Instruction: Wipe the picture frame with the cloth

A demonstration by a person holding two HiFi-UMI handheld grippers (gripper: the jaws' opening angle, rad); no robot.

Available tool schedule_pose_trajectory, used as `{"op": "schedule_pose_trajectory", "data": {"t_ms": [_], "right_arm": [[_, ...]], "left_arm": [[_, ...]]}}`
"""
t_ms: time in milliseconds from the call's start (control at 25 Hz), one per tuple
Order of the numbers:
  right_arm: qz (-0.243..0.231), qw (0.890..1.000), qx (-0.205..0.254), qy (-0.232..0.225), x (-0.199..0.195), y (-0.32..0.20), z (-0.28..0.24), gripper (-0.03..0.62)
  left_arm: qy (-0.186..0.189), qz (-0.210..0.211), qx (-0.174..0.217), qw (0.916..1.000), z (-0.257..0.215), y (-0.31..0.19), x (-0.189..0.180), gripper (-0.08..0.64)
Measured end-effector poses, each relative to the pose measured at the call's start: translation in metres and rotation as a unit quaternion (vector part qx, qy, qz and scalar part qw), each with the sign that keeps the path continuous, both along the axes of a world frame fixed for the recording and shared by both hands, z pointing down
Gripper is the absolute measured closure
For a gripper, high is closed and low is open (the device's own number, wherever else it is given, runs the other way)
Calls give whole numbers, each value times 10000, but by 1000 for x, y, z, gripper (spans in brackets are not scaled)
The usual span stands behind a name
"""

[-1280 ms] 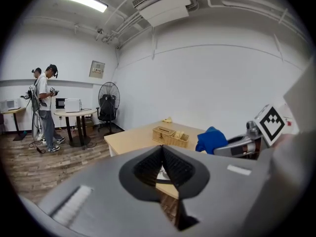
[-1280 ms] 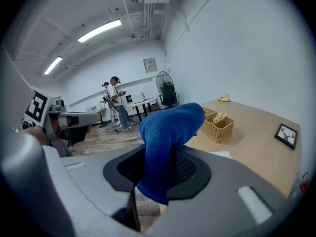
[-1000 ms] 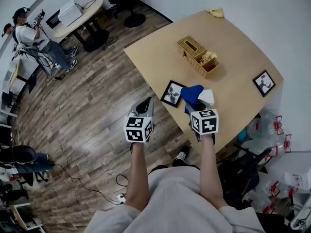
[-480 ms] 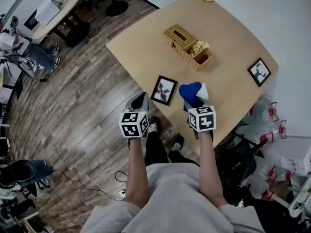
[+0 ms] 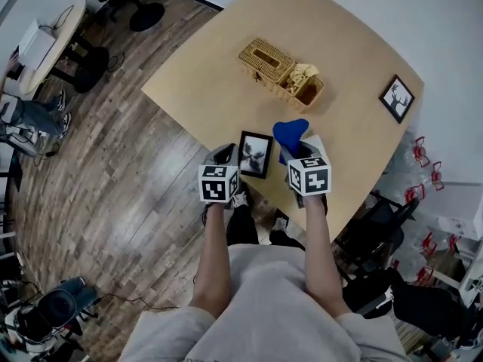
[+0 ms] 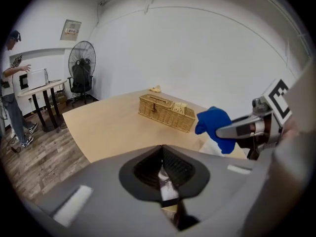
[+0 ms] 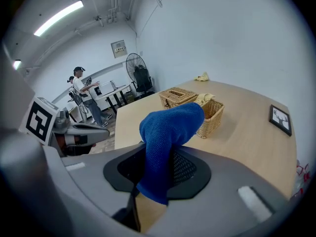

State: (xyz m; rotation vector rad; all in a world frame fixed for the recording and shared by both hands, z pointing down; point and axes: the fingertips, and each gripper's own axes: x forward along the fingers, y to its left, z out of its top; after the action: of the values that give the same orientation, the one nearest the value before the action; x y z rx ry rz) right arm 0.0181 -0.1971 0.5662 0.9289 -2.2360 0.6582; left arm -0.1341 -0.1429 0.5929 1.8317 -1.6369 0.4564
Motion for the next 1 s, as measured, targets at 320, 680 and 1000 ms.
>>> {"op": "schedule_pose_trajectory", "data": {"t_ms": [320, 680, 1000], "right_arm": [[389, 9977, -166, -531, -49, -20, 24, 488], [885, 9934, -424, -592, -59, -29, 57, 488], [779, 9935, -404, -722, -74, -30, 64, 486]], "left_arm": [[104, 932, -974, 9908, 70, -5, -5, 508], [-276, 2363, -1405, 9611, 107, 0, 11, 508], [-822, 3530, -1498, 9199, 109, 3, 29, 508]]}}
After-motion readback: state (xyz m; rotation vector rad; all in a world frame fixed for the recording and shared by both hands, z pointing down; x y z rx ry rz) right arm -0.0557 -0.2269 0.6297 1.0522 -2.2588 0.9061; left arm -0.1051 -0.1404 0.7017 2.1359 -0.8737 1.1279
